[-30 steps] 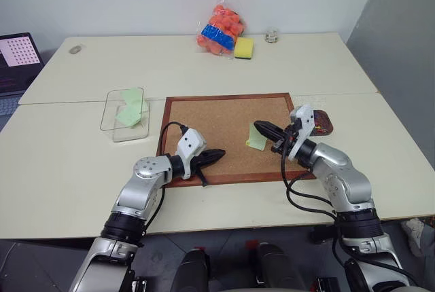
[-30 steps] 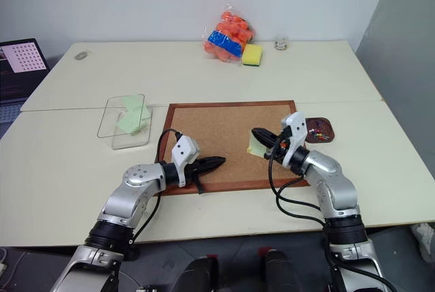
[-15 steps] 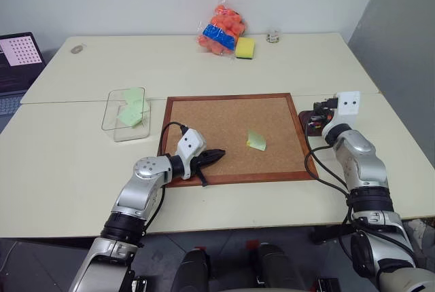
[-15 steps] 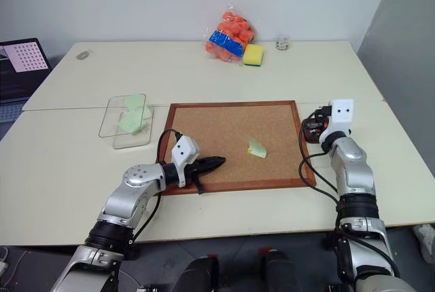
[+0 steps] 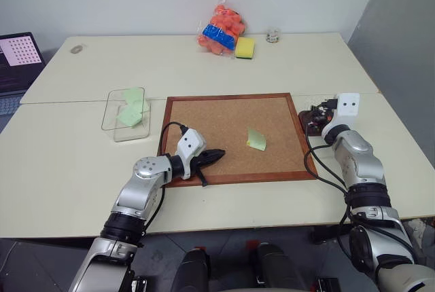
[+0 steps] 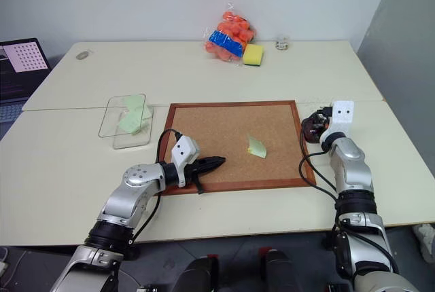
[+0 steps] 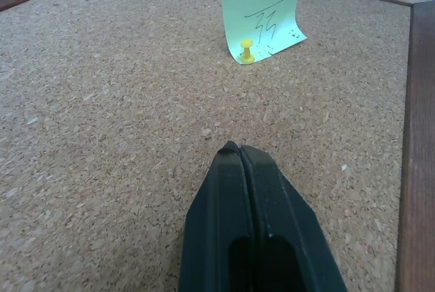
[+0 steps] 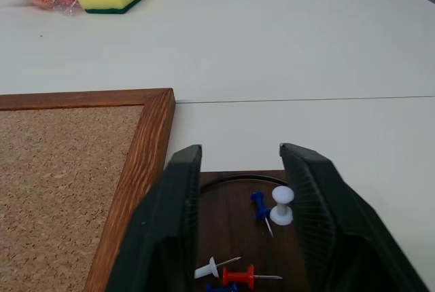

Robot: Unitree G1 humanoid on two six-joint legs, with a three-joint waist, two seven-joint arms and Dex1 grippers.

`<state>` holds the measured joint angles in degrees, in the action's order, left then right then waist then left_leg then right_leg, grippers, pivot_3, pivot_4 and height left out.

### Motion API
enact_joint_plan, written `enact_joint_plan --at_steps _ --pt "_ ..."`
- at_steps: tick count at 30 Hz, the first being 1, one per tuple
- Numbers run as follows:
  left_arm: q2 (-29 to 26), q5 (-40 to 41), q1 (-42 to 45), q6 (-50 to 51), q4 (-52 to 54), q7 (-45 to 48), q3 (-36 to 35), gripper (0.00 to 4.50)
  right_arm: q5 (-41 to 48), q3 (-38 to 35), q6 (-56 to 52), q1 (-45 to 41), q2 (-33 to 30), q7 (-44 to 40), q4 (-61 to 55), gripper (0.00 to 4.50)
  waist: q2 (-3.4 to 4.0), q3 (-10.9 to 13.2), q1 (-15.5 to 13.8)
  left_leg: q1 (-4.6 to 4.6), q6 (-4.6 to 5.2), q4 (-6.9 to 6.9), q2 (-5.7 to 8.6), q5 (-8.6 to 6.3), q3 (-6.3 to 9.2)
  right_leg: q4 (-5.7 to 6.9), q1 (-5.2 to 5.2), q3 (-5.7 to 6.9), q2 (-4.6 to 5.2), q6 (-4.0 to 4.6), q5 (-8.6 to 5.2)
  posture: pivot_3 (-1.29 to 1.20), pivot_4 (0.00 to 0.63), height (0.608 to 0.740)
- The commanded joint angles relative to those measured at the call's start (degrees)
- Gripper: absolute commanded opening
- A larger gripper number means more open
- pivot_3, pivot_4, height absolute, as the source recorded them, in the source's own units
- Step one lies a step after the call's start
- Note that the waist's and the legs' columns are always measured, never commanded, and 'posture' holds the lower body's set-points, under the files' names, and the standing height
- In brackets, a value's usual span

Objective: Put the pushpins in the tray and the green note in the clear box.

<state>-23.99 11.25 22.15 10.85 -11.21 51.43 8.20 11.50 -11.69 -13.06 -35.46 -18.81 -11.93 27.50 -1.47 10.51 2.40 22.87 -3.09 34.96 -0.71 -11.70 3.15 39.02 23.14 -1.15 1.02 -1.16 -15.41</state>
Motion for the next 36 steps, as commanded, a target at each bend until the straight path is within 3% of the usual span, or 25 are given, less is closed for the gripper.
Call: enact_joint_plan --at_steps 1,4,8,24,29,36 --pt "-1.0 -0.7 -0.5 0.4 -0.2 -0.1 -0.3 0.0 0.3 -1.3 1.3 -0.9 -0.6 0.5 -0.9 2.92 0.0 0.0 0.0 0.0 0.0 0.0 0.0 0.0 0.0 0.0 0.0 0.0 0.0 0.0 0.0 0.0 0.15 0.74" --pt "-0.9 -0.7 -0.4 0.3 -0.2 -0.1 -0.2 0.0 0.3 -1.6 1.2 -0.8 -0.7 0.5 -1.0 3.71 0.0 0.0 0.0 0.0 0.0 0.0 0.0 0.0 0.0 0.0 0.0 0.0 0.0 0.0 0.0 0.0 0.15 0.74" --pt "-0.8 -0.8 -0.2 0.3 -0.4 -0.1 -0.2 0.0 0.3 -1.7 1.0 -0.9 -0.6 0.5 -0.9 4.44 0.0 0.0 0.0 0.0 0.0 0.0 0.0 0.0 0.0 0.0 0.0 0.0 0.0 0.0 0.0 0.0 0.15 0.74" --pt "-0.5 -0.9 -0.3 0.1 -0.5 -0.6 -0.1 0.0 2.8 -0.3 -1.1 0.1 0.8 -3.7 -4.7 4.49 0.0 0.0 0.0 0.0 0.0 0.0 0.0 0.0 0.0 0.0 0.0 0.0 0.0 0.01 0.0 0.0 0.15 0.74" --pt "-0.6 -0.9 -0.4 0.1 -0.3 -0.6 -0.2 0.0 4.8 2.8 -2.7 4.5 -2.7 -14.9 -11.9 4.49 0.0 0.0 -0.1 0.01 0.0 0.0 0.0 0.0 0.02 -0.01 0.0 0.02 0.0 -0.03 -0.02 0.0 0.15 0.74" --pt "-1.0 -0.8 -1.1 -0.1 0.0 -0.4 -0.2 0.0 14.0 6.9 -15.5 16.4 -14.9 -35.9 -29.5 4.49 0.0 0.0 -0.3 0.01 0.0 0.01 0.0 0.0 0.03 -0.03 -0.01 0.03 0.0 -0.25 -0.15 0.0 0.15 0.74"
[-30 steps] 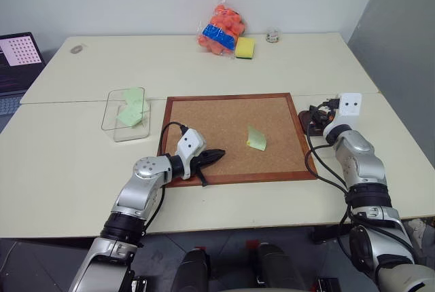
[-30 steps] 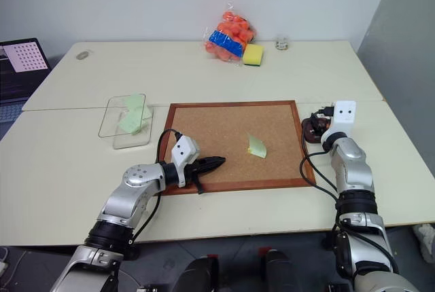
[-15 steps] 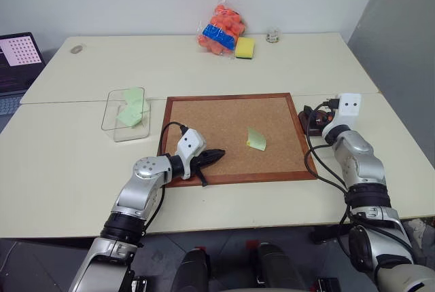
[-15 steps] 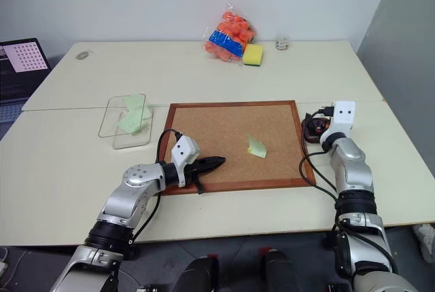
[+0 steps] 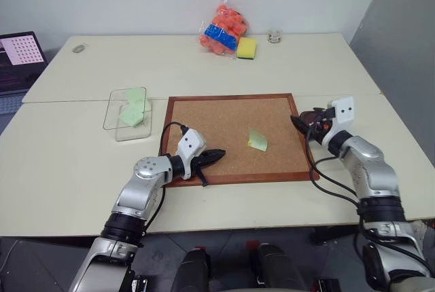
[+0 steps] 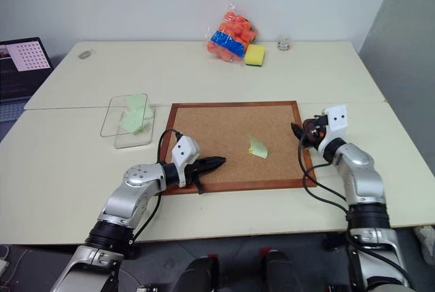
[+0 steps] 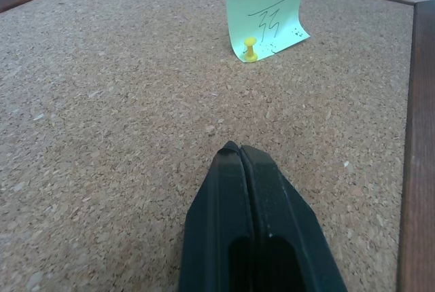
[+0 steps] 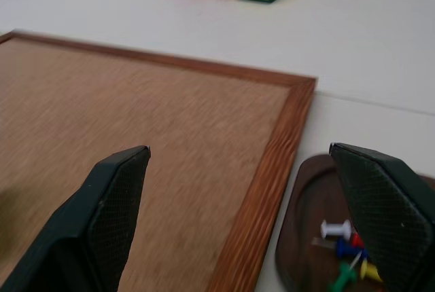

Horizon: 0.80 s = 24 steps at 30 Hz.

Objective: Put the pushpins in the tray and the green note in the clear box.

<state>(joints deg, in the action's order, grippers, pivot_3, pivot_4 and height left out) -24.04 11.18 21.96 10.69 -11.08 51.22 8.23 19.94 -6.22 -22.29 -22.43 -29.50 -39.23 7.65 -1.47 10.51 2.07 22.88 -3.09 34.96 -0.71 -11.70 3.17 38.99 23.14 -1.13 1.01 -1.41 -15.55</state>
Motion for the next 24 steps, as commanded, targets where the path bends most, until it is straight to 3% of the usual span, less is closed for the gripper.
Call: enact_joint_plan --at_steps 1,6,12,16,24 --pt "-0.9 -0.7 -0.9 0.1 -0.1 -0.2 -0.3 0.0 6.9 1.9 -8.0 4.6 -5.5 -10.3 -11.8 4.49 0.0 0.0 0.1 -0.01 0.0 0.0 -0.01 0.0 0.0 0.0 0.0 -0.01 0.0 0.0 0.0 0.0 0.15 0.74" --pt "-0.7 -0.8 -0.7 -0.1 -0.3 -0.3 0.0 0.0 12.0 6.3 -16.4 8.1 -6.8 -13.2 -22.2 4.49 0.01 0.0 0.3 -0.05 0.0 0.01 -0.07 0.0 0.04 0.01 -0.03 0.01 -0.07 -0.03 -0.01 0.0 0.15 0.74" --pt "-0.5 -0.8 -0.4 -0.1 -0.4 -0.4 0.2 0.0 10.9 13.0 -17.5 6.2 0.7 -9.5 -24.6 4.49 -0.01 0.0 0.2 -0.03 0.0 0.04 -0.06 0.0 0.05 0.0 -0.02 0.02 -0.08 -0.03 -0.01 0.0 0.15 0.74" --pt "-1.0 -1.0 -0.6 -0.2 -0.1 -0.2 0.4 0.0 4.3 15.8 -10.1 0.3 9.0 -3.4 -14.7 4.49 -0.01 0.0 0.3 -0.01 0.0 0.04 -0.05 0.0 0.09 0.0 -0.02 0.05 -0.07 -0.04 -0.01 0.0 0.15 0.74" --pt "-1.2 -0.8 -0.8 0.0 0.4 -0.5 0.1 0.0 -2.3 16.0 -0.8 -4.8 12.2 -1.8 -3.5 4.49 -0.01 0.0 -0.3 0.03 -0.01 0.05 -0.02 0.0 0.08 -0.04 -0.01 0.05 -0.04 -0.05 0.01 0.0 0.15 0.74"
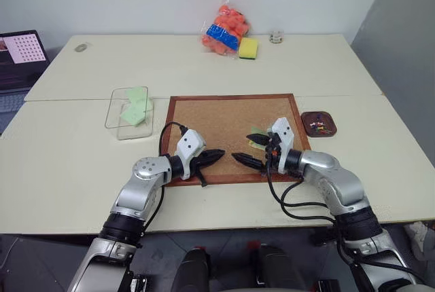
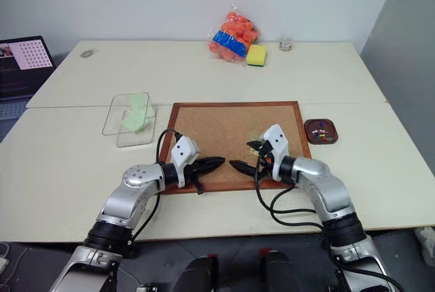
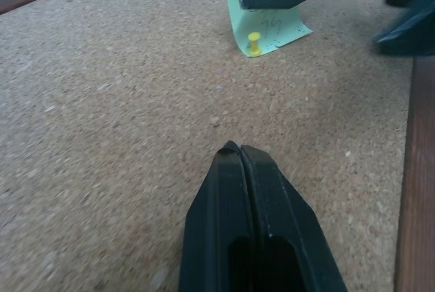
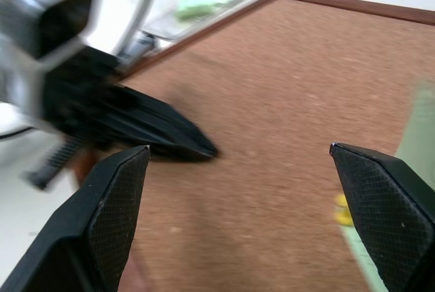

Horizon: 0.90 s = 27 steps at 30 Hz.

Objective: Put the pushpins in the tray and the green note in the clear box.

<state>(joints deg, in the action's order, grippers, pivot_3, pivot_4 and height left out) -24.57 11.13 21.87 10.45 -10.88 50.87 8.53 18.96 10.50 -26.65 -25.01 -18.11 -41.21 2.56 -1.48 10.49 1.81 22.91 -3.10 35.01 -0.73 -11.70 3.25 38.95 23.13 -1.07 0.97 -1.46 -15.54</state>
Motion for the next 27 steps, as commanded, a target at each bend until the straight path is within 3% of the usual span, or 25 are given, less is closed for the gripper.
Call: enact_joint_plan --at_steps 1,18,21,27 --pt "-0.7 -0.8 -0.9 0.2 0.3 -0.3 -0.3 0.0 -2.0 -0.7 4.4 -2.6 1.0 0.2 2.6 4.49 0.0 0.0 0.0 0.0 0.0 0.0 0.0 0.0 0.0 0.01 0.0 0.0 0.0 0.0 0.0 0.0 0.15 0.74" --pt "-0.3 -0.9 -1.0 0.1 0.4 -1.1 -0.5 0.0 -7.9 0.3 12.1 -6.4 4.5 -0.5 12.3 4.49 0.0 0.0 0.0 -0.02 0.0 0.01 -0.01 0.0 0.02 0.04 0.0 0.02 0.0 0.01 0.01 0.0 0.15 0.74" --pt "-0.4 -1.0 -1.2 0.1 0.6 -1.2 -0.6 0.0 -8.4 0.2 12.7 -6.2 4.5 -0.7 13.1 4.1 0.0 0.0 0.0 -0.02 0.0 0.01 -0.01 0.0 0.02 0.04 0.0 0.02 0.0 0.03 0.02 0.0 0.15 0.74" --pt "-0.6 -0.9 -1.4 0.2 0.8 -1.2 -0.7 0.0 -8.9 0.0 12.6 -6.1 4.6 -0.9 13.2 2.81 0.0 0.0 0.0 -0.02 0.0 0.01 -0.02 0.0 0.02 0.04 0.0 0.02 0.0 0.05 0.03 0.0 0.15 0.74"
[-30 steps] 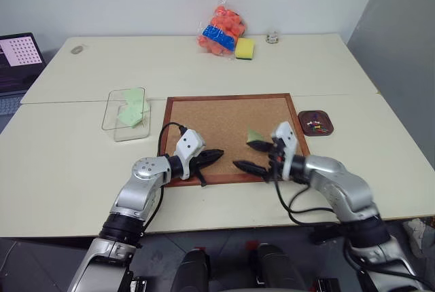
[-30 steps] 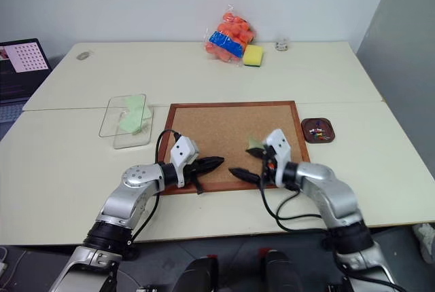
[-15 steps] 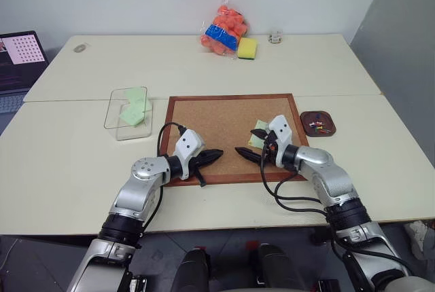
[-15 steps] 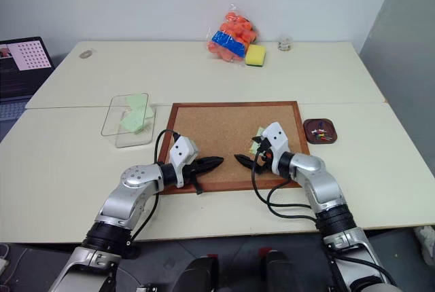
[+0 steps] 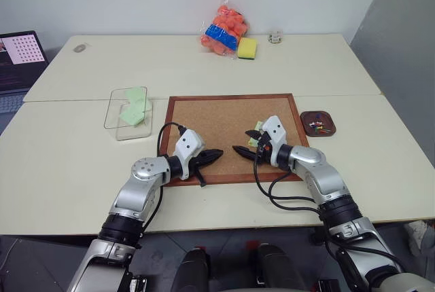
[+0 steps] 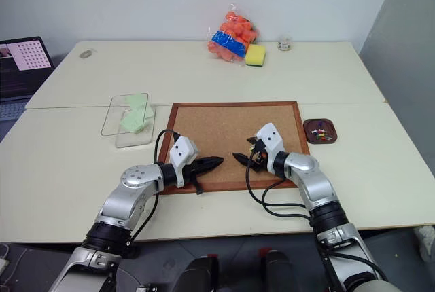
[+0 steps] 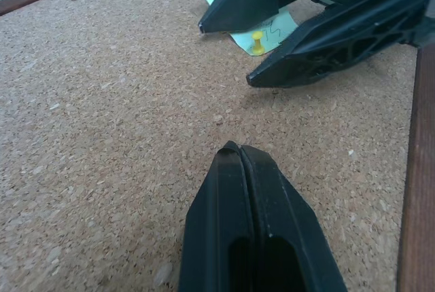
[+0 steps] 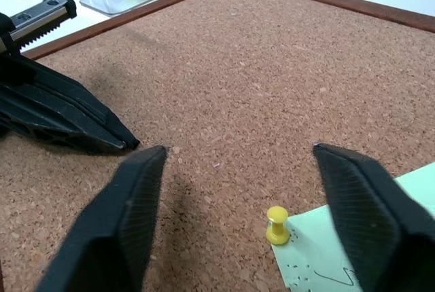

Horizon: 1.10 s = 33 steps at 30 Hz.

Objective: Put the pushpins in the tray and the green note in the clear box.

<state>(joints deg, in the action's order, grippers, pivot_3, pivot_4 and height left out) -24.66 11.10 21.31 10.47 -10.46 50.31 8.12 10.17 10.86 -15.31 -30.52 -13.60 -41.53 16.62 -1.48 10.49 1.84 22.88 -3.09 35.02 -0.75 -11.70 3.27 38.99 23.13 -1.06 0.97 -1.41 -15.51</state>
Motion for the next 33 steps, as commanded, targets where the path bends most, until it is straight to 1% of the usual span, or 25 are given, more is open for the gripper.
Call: enact_joint_plan --at_steps 1,2,5,9,10,14,20,28,33 --pt "-0.6 -0.9 -0.9 0.2 0.5 -0.6 -0.3 0.0 -0.2 -0.4 1.3 -0.5 0.1 -0.6 -0.9 2.55 0.0 0.0 0.0 0.0 0.0 0.0 0.0 0.0 0.0 0.0 0.0 -0.01 0.0 -0.01 0.0 0.0 0.15 0.74" --pt "-0.6 -0.8 -0.9 0.2 0.6 -0.6 -0.3 0.0 -0.2 -0.4 1.2 -0.5 0.1 -0.6 -0.9 2.4 0.0 0.0 0.0 0.0 0.0 0.0 0.0 0.0 0.0 0.0 0.0 0.0 0.0 0.0 0.0 0.0 0.15 0.74" --pt "-0.7 -0.8 -1.0 0.3 0.7 -0.7 -0.3 0.0 -0.3 -0.5 1.1 -0.4 0.0 -0.5 -0.7 1.68 0.0 0.0 0.0 0.0 0.0 0.0 0.0 0.0 0.0 0.0 0.0 0.0 0.0 0.0 0.0 0.0 0.15 0.74" --pt "-0.7 -0.8 -1.0 0.3 0.7 -0.7 -0.2 0.0 -0.6 -0.6 1.1 -0.4 0.1 0.0 -0.3 0.93 0.0 0.0 0.0 0.0 0.0 0.0 0.0 0.0 0.0 0.0 0.0 -0.01 0.0 0.0 0.0 0.0 0.15 0.74" --pt "-0.7 -0.9 -1.0 0.3 0.8 -0.7 -0.1 0.0 -0.8 -0.6 1.2 -0.4 0.1 0.1 -0.3 0.82 0.0 0.0 0.0 0.0 0.0 0.0 0.0 0.0 0.0 0.0 0.0 0.0 0.0 -0.01 0.0 0.0 0.15 0.74" --pt "-0.7 -0.9 -1.0 0.3 0.8 -0.7 -0.1 0.0 -1.2 -0.6 1.4 -0.3 0.2 0.2 -0.2 0.03 0.0 0.0 0.0 0.0 0.0 0.0 0.0 0.0 0.0 0.0 0.0 0.0 0.0 0.0 0.0 0.0 0.15 0.74" --pt "-0.6 -0.8 -1.0 0.3 0.8 -0.7 -0.1 0.0 -1.6 -1.2 1.8 -0.7 0.6 0.8 0.2 0.03 0.0 0.0 0.1 -0.01 0.0 -0.01 -0.01 0.0 -0.01 0.0 0.0 -0.01 0.0 0.0 0.0 0.0 0.15 0.74" --pt "-0.6 -0.6 -1.4 0.6 1.3 -0.8 -0.1 0.0 3.9 -5.8 -1.4 -0.7 1.7 0.9 -7.2 0.03 0.01 0.0 0.1 0.01 0.0 -0.01 -0.01 0.0 -0.01 0.0 0.01 -0.01 0.0 0.07 0.04 0.0 0.15 0.74" --pt "-0.5 -0.5 -1.7 0.5 1.3 -0.8 0.0 0.0 5.9 -7.2 -4.6 -0.9 0.8 1.5 -11.5 0.03 0.0 0.0 0.1 0.0 0.0 -0.01 -0.01 0.0 0.0 0.01 0.01 0.0 0.0 0.06 0.03 0.0 0.15 0.74"
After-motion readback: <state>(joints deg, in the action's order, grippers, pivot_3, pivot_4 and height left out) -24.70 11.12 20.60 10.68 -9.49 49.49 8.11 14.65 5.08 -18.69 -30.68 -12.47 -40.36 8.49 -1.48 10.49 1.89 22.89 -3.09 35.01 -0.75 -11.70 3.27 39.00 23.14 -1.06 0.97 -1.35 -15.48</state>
